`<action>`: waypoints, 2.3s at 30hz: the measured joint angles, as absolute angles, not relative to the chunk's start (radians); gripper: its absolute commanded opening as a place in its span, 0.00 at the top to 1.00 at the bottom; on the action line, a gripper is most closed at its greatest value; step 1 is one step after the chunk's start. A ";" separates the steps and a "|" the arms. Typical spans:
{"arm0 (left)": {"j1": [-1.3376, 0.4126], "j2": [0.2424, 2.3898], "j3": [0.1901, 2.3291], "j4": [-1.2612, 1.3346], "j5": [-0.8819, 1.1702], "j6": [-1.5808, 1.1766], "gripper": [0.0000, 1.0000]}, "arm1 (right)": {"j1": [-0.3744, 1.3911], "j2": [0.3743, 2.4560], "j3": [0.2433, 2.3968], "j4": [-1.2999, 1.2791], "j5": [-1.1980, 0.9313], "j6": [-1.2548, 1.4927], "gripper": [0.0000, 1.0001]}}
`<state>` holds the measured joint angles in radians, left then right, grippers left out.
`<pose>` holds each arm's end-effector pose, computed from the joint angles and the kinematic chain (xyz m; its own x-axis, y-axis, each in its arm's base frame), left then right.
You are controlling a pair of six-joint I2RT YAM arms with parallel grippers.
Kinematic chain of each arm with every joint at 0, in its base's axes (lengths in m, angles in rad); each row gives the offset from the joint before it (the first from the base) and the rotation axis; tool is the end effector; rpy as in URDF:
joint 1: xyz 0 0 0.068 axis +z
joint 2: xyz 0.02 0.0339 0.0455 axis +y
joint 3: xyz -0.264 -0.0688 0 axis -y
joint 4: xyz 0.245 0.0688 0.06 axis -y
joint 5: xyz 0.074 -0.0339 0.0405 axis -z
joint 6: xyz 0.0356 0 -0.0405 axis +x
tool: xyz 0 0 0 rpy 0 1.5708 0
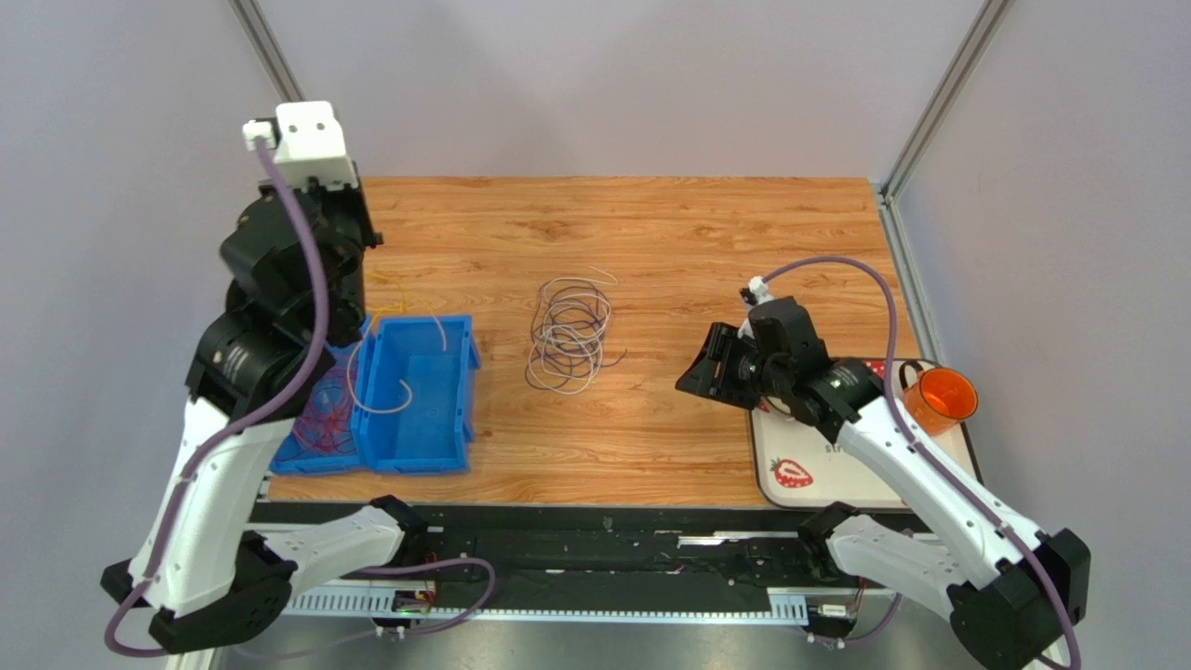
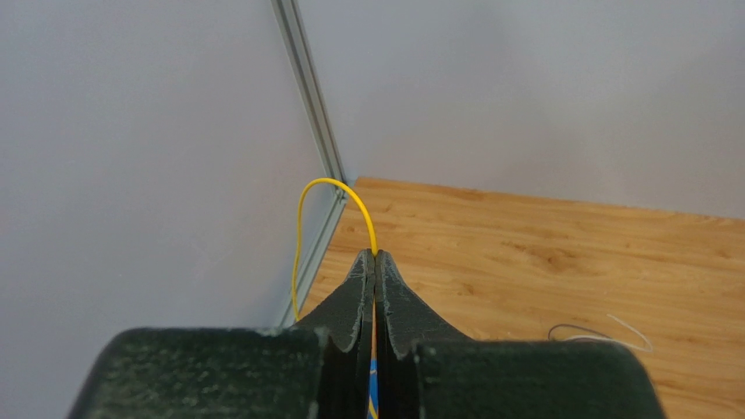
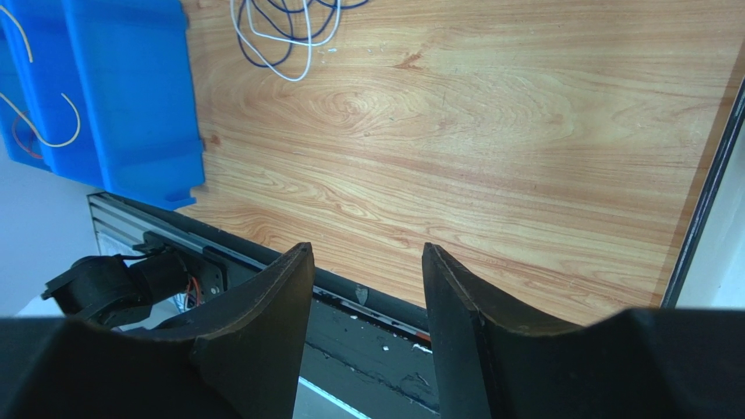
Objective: Untangle the cables
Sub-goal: Place the cable in the bin.
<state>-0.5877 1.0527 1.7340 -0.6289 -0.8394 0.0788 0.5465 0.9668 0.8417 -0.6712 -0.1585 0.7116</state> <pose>0.1307 -0.0553 0.5489 0.0239 0.0472 -0.9986 -0.2509 0.9672 0.0398 0.1654 0.1072 0.2817 -0.8592 0.2322 -0.4560 -0.0613 0.8380 0.5422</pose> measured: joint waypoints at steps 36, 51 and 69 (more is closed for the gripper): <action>-0.366 1.012 1.415 -0.834 -0.575 -0.199 1.00 | 0.546 0.780 0.852 -0.787 -0.075 0.657 0.46; -0.365 0.785 1.741 -0.809 -0.393 -0.200 1.00 | 0.546 0.758 0.849 -0.809 -0.072 0.657 0.46; -0.365 0.782 1.497 -0.822 -0.395 -0.208 1.00 | 0.546 0.710 0.849 -0.849 -0.068 0.657 0.46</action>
